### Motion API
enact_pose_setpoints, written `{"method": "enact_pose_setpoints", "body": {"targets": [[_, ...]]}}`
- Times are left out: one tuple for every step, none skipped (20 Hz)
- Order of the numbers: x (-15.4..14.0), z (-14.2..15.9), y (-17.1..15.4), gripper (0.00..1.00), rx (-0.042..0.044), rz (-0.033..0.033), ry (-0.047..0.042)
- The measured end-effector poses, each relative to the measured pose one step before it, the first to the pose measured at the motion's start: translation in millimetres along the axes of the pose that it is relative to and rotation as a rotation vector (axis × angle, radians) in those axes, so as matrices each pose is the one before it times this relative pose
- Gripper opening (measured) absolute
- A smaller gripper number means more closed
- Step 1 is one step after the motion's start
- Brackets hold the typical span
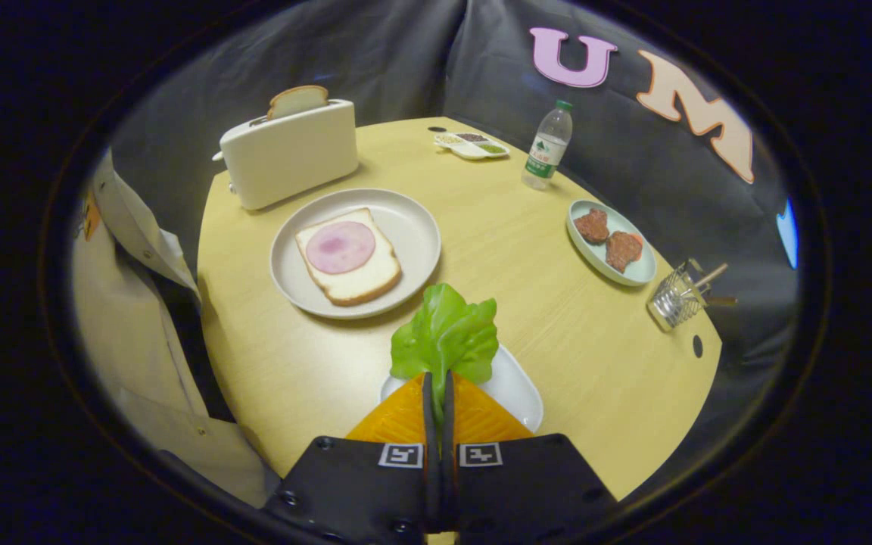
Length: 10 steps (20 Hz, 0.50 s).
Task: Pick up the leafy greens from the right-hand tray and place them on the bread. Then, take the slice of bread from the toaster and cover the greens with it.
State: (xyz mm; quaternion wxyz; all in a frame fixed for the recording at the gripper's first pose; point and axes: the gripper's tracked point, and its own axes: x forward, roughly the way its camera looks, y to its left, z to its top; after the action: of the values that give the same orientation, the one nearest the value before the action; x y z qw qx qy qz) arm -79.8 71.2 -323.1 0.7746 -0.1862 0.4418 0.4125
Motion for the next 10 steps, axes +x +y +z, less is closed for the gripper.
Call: {"method": "enact_pose_setpoints", "body": {"targets": [[-1.41, 7.57, 3.36, 0.04, -0.00121, -0.00054, -0.00889], [-0.13, 7.75, 3.66, 0.04, -0.00167, -0.00119, -0.00931], [-0.26, 7.54, 3.63, 0.04, -0.00115, -0.00058, -0.00679], [0.44, 6.44, 4.37, 0.04, -0.00169, 0.00357, -0.00599], [0.82, 7.93, 4.55, 0.04, -0.00493, 0.00422, -0.0056], [0.61, 6.55, 3.52, 0.04, -0.00609, 0.00372, -0.00484], [1.51, 7.1, 4.92, 0.04, -0.00401, 0.00759, -0.0054], [2.04, 6.96, 4.85, 0.04, -0.00483, 0.0061, -0.00351], [2.55, 5.95, 4.13, 0.04, -0.00667, 0.00621, -0.00248], [3.03, 6.46, 3.69, 0.04, -0.00633, 0.00638, -0.00224]]}}
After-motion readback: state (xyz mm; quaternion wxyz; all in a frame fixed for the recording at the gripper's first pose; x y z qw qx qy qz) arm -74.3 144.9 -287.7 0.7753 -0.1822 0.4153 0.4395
